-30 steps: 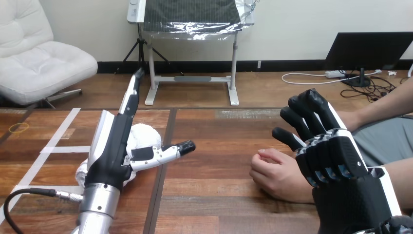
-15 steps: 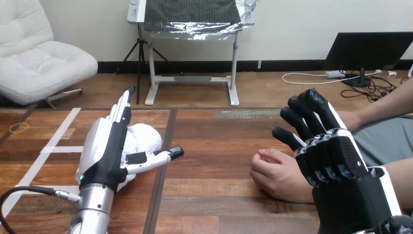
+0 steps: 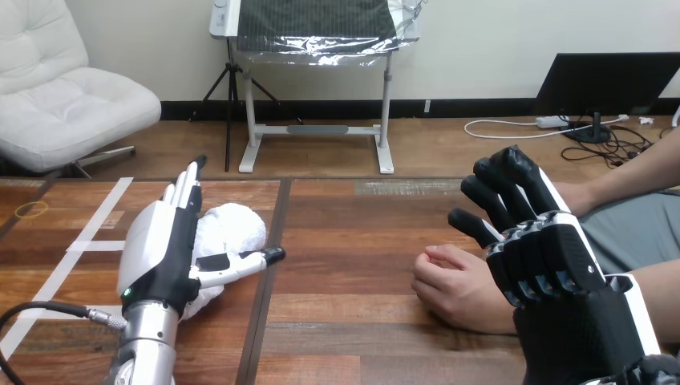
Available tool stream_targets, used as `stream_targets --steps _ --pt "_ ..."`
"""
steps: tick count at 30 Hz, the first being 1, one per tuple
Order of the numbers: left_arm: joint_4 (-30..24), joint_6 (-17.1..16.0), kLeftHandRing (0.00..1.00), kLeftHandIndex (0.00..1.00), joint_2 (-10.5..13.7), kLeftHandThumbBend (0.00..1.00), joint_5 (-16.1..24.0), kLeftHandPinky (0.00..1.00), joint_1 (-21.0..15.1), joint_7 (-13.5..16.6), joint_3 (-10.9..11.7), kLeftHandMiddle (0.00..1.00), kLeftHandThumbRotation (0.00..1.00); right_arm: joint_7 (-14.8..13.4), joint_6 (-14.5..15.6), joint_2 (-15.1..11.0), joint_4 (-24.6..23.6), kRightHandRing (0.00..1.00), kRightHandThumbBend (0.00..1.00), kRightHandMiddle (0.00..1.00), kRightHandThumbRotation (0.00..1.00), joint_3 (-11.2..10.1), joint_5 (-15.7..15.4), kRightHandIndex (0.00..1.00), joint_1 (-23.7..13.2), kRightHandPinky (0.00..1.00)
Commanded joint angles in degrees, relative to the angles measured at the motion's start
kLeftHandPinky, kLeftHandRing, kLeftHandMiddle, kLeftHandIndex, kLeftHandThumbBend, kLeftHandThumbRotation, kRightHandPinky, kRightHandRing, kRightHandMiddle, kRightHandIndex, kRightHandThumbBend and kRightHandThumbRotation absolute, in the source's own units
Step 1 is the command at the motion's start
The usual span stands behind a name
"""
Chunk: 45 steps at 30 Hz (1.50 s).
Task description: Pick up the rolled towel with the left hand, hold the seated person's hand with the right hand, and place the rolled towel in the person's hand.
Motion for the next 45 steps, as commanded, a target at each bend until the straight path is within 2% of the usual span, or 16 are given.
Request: stream_targets --steps 1,9,24,34,45 --pt "0.99 1.56 1.00 1.00 1.44 1.00 0.92 1.00 -4.60 1.71 -0.97 1.00 0.39 0.02 -0.23 0.74 -1.93 0.93 1.00 0.92 1.00 0.00 -0.14 0.92 -2.49 0.87" --pt "2.63 4.10 1.00 1.00 1.85 1.00 2.04 1.00 -5.39 4.43 -1.97 1.00 0.38 0.10 -0.62 0.74 -1.70 0.93 1.00 0.92 1.00 -0.06 -0.18 0.92 -2.53 0.87" --pt "2.04 13.40 1.00 1.00 1.55 1.00 6.38 1.00 -6.45 7.81 -4.37 1.00 0.37 0.23 -0.62 0.67 -1.74 0.91 1.00 0.91 1.00 0.02 0.15 0.91 -2.56 0.85" --pt "1.02 20.54 1.00 1.00 0.85 1.00 7.61 1.00 -7.47 6.79 -5.62 1.00 0.40 0.44 -0.66 0.59 -1.79 0.91 1.00 0.91 1.00 0.09 0.29 0.91 -2.72 0.85" --pt "0.22 29.50 1.00 1.00 0.17 1.00 9.41 1.00 -9.27 5.86 -8.12 1.00 0.42 1.01 -0.93 0.63 -1.67 0.91 1.00 0.91 1.00 0.04 0.73 0.91 -3.03 0.84"
